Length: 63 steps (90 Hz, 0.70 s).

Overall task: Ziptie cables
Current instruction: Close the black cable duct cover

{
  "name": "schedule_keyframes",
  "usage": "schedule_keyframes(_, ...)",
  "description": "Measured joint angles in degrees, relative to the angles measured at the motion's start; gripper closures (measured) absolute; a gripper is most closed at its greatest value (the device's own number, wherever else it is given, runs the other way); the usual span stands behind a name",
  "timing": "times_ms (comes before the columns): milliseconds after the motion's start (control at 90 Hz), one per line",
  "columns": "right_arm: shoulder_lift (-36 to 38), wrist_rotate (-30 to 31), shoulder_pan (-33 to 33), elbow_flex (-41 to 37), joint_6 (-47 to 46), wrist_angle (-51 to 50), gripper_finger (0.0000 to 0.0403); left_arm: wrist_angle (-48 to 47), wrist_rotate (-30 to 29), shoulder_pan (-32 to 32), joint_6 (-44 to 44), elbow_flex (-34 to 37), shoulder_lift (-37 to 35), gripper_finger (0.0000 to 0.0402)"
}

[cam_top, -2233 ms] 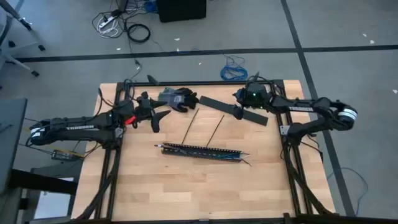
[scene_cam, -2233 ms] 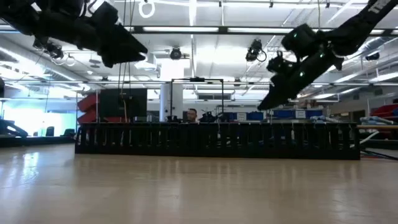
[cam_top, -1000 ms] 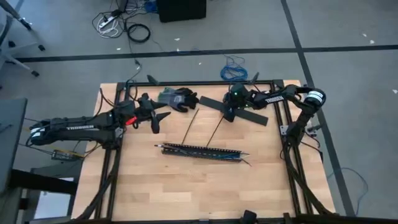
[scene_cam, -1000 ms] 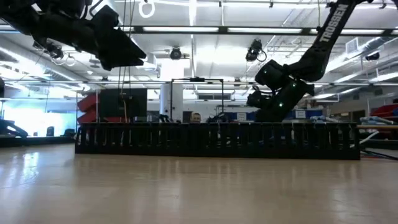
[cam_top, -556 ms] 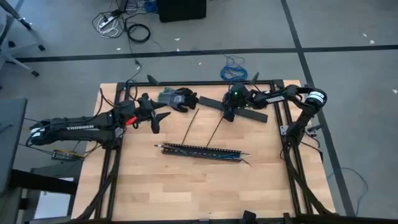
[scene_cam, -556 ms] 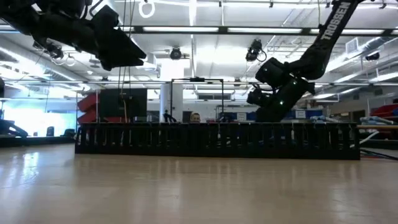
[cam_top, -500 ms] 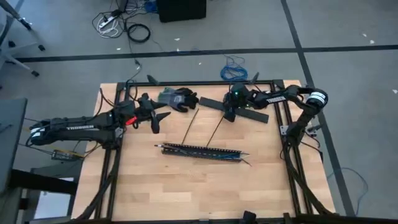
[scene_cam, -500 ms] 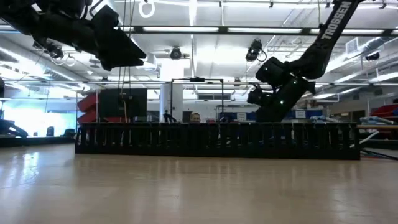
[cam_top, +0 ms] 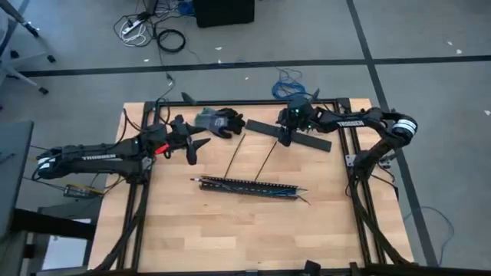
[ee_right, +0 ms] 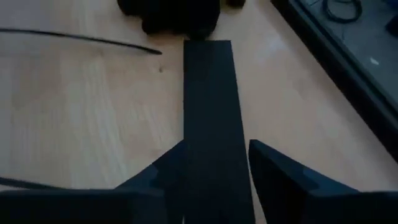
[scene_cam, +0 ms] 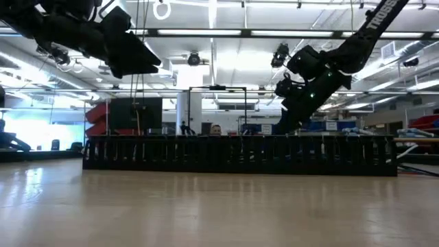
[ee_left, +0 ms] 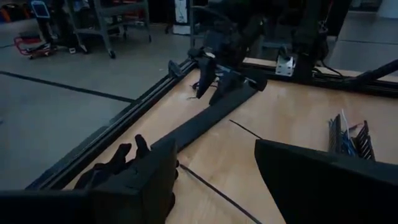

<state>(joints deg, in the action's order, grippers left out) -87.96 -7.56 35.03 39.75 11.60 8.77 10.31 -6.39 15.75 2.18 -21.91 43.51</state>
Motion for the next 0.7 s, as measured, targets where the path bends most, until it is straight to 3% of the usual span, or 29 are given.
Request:
schedule_keyframes(389, -2.29, -0.15, 0.48, 0.00, -0.13, 0.00, 0.0129, 0.08, 0.00, 0.00, 0.04, 0.00, 0.00, 0.0188)
schedule_keyframes(700, -8.89, 0.18, 0.48, 0.04, 0.91, 5.91, 0.0121, 0.06, 0.33, 0.02, 0.04, 0.00, 0.00, 0.0188)
